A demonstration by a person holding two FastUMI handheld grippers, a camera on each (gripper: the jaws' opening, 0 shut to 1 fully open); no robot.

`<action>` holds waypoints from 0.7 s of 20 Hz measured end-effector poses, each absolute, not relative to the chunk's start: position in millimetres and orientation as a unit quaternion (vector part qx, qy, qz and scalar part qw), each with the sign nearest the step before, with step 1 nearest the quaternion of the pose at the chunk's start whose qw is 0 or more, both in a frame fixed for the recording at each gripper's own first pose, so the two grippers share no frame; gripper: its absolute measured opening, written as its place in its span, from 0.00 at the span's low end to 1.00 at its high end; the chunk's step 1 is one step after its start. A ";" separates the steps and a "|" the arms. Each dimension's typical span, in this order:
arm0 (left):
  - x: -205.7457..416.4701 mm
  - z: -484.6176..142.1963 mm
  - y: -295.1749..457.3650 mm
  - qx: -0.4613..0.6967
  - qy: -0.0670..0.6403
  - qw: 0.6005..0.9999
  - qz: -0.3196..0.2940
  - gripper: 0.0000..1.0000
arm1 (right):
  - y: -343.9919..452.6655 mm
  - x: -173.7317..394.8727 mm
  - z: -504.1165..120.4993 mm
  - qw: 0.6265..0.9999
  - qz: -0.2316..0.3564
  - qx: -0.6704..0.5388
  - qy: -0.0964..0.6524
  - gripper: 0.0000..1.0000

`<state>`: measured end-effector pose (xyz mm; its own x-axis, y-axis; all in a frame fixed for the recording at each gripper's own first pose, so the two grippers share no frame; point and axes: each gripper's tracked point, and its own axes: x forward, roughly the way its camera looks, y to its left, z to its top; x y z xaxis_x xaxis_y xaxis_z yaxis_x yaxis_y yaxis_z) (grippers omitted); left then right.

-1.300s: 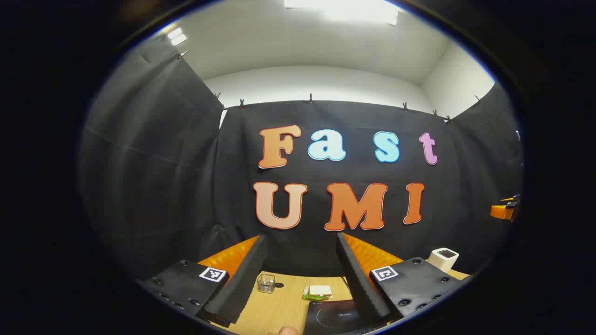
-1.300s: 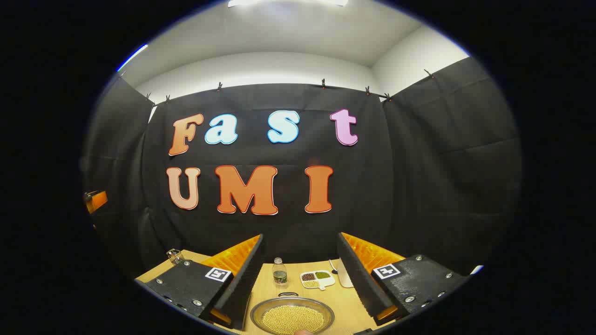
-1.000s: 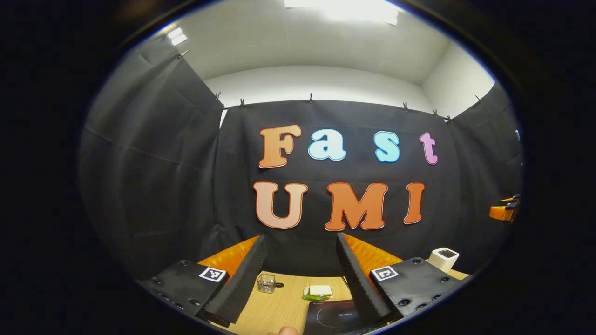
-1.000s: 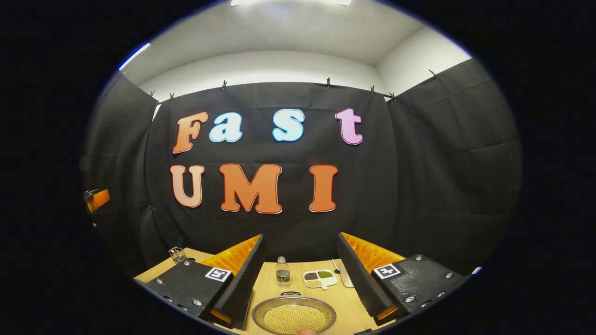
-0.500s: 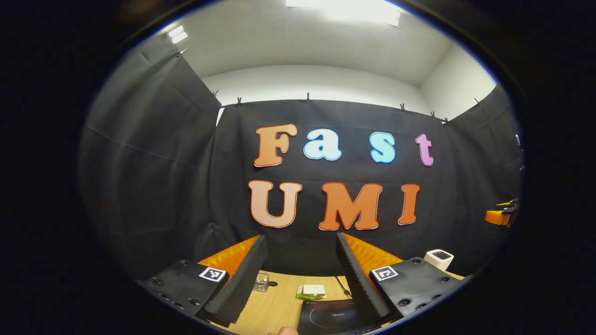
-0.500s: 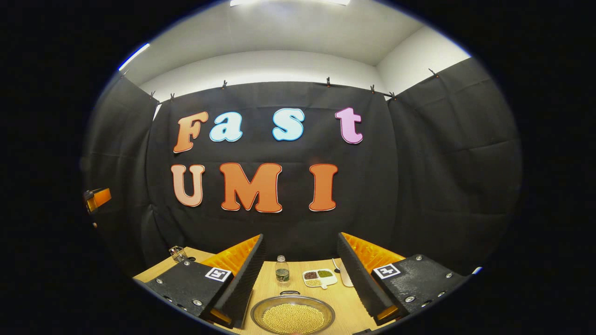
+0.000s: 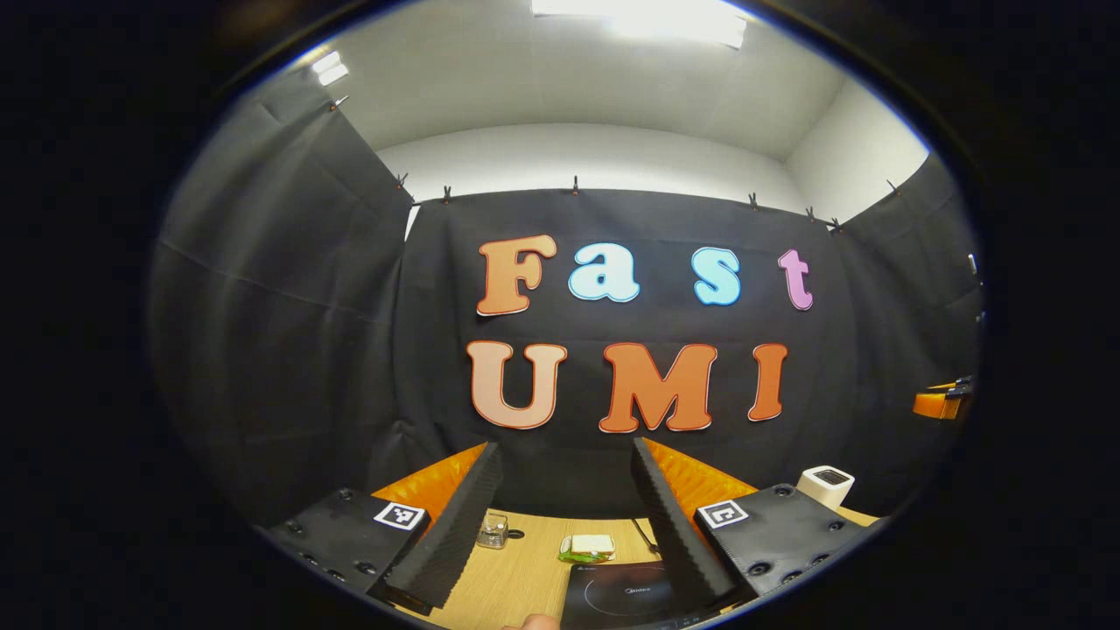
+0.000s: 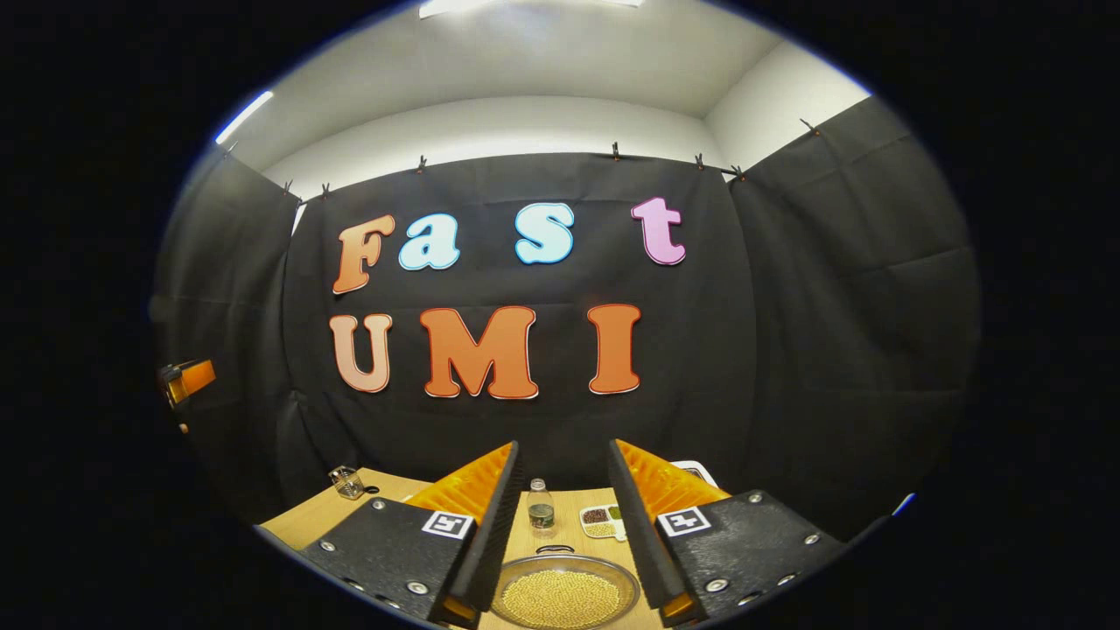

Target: First push the handle of the pot to place it horizontally, then grasp the pot with both hands and set it on the induction cooktop.

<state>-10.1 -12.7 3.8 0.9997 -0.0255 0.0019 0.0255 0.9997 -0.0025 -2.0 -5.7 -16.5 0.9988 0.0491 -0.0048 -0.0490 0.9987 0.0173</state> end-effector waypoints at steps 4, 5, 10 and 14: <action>-10.2 2.2 -10.0 -0.002 0.002 1.000 -0.011 0.99 | -4.7 -4.6 -24.6 1.000 0.024 0.001 0.005 0.40; -9.5 1.1 -9.3 -0.003 0.003 1.000 -0.011 0.99 | -5.2 -4.6 -26.8 1.000 0.023 0.001 0.007 0.36; -7.6 -7.3 -4.5 -0.005 0.013 1.000 -0.008 0.99 | -3.2 -10.0 -46.3 1.000 0.014 -0.008 0.018 0.14; -5.5 -8.4 0.3 -0.009 0.012 1.000 -0.006 0.98 | 3.2 -13.1 -81.1 0.998 0.020 -0.008 0.051 0.05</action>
